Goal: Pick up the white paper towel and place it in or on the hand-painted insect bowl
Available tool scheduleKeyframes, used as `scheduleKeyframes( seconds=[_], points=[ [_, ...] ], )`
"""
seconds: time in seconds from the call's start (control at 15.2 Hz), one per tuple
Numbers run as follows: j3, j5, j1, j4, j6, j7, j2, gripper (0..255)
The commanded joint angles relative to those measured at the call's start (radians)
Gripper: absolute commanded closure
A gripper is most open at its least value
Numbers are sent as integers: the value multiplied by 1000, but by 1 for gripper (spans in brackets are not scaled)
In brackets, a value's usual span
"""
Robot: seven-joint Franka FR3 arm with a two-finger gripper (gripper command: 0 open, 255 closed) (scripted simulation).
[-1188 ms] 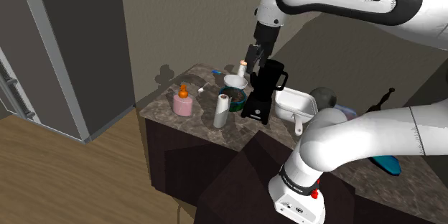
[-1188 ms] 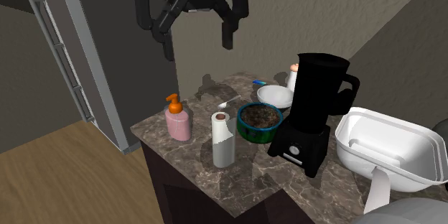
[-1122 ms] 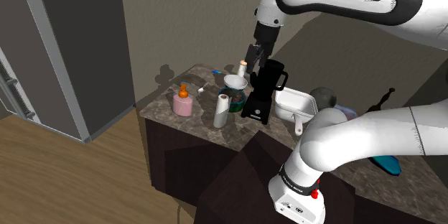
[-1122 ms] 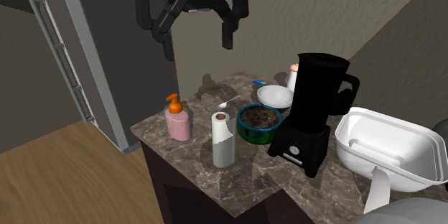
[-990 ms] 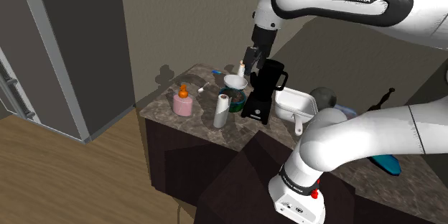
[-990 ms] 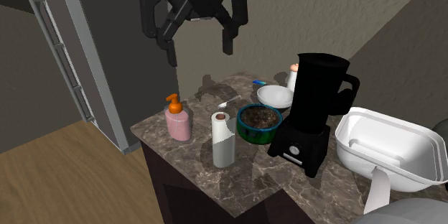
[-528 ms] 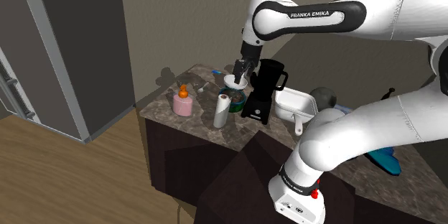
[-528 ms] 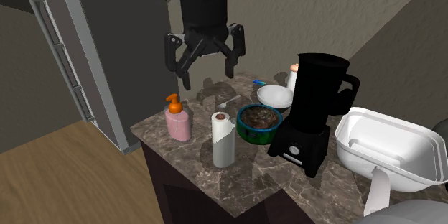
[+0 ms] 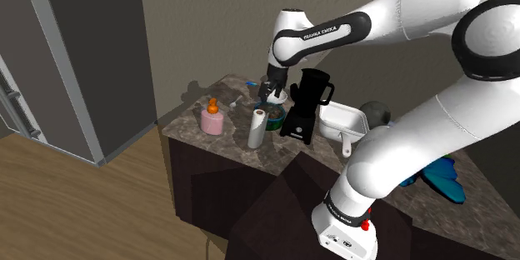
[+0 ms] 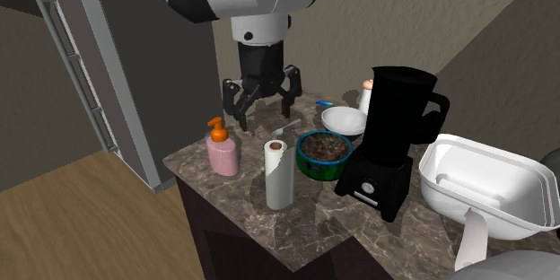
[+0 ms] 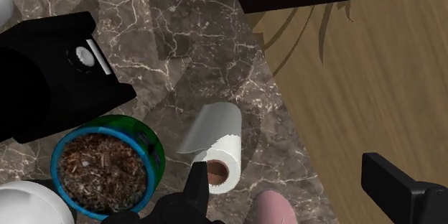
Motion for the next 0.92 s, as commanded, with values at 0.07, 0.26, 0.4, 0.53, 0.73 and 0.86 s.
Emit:
scheduleKeyframes(
  seconds=[0.07, 0.26, 0.4, 0.53, 0.73, 0.86],
  points=[
    [-29, 8, -2, 23, 104, -28, 119, 0],
    [-50, 32, -1, 61, 192, -58, 240, 0],
    [-61, 55, -2, 94, 245, -83, 323, 0],
    [-69, 85, -5, 132, 293, -111, 406, 0],
    [-69, 120, -13, 168, 342, -141, 491, 0],
    [-67, 131, -16, 165, 368, -148, 515, 0]
  ],
)
